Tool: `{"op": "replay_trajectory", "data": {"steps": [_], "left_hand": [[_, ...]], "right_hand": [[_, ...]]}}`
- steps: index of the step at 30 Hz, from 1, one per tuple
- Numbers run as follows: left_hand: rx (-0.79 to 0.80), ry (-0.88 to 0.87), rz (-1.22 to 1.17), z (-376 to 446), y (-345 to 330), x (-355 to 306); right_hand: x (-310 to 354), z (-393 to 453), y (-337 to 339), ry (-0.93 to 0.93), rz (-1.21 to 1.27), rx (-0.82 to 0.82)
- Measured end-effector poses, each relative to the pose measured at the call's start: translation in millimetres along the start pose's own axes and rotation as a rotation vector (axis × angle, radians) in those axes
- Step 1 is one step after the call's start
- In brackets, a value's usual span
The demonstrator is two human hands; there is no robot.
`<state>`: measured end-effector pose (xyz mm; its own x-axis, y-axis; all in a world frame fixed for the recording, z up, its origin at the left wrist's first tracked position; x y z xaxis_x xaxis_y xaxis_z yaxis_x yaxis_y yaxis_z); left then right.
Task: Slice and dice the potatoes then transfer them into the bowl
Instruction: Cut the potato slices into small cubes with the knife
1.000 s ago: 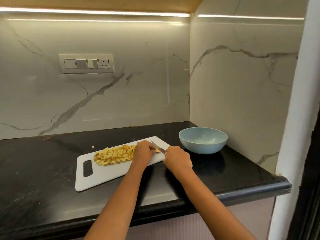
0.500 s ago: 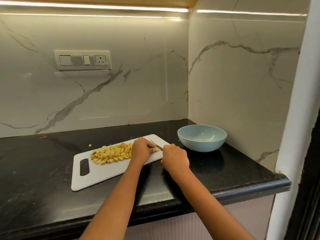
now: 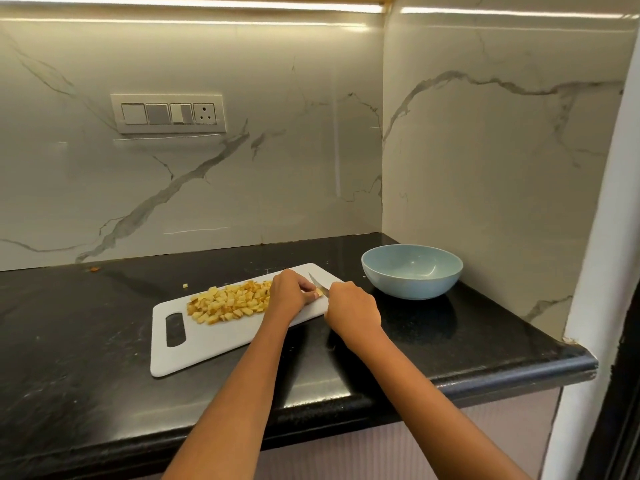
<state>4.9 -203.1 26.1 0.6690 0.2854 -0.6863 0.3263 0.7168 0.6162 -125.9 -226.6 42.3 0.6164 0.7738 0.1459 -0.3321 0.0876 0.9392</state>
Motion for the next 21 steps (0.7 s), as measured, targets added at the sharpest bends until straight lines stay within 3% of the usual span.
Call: {"op": "replay_trajectory", "data": {"steps": [5,12,21], "left_hand": [[0.002,0.016,0.019,4.6,-2.1,0.9],[-0.025,0.007,0.016,4.1,-3.1,2.8],[-0.041,-0.028,0.012,-1.0,-0.6,1.4]], "right_hand": [[0.7,3.4,0.1,0.020,0.011,0.028],[3.2,-18.4,-2.1,0.090,-0.156,-0.011],[-7.0,-12.2,3.7,-0.051,0.011,-0.035]]}}
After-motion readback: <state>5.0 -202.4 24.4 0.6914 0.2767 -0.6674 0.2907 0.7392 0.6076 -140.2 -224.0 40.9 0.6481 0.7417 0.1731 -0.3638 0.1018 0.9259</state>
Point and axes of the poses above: each hand's wrist, its own z-axis towards the middle knuckle, its own y-axis out of the back of the hand, x = y × z, the point moved 5 cm from there along z, towards the middle knuckle, and after that the axes turned 3 degrees about -z, right-handed, at the moved point
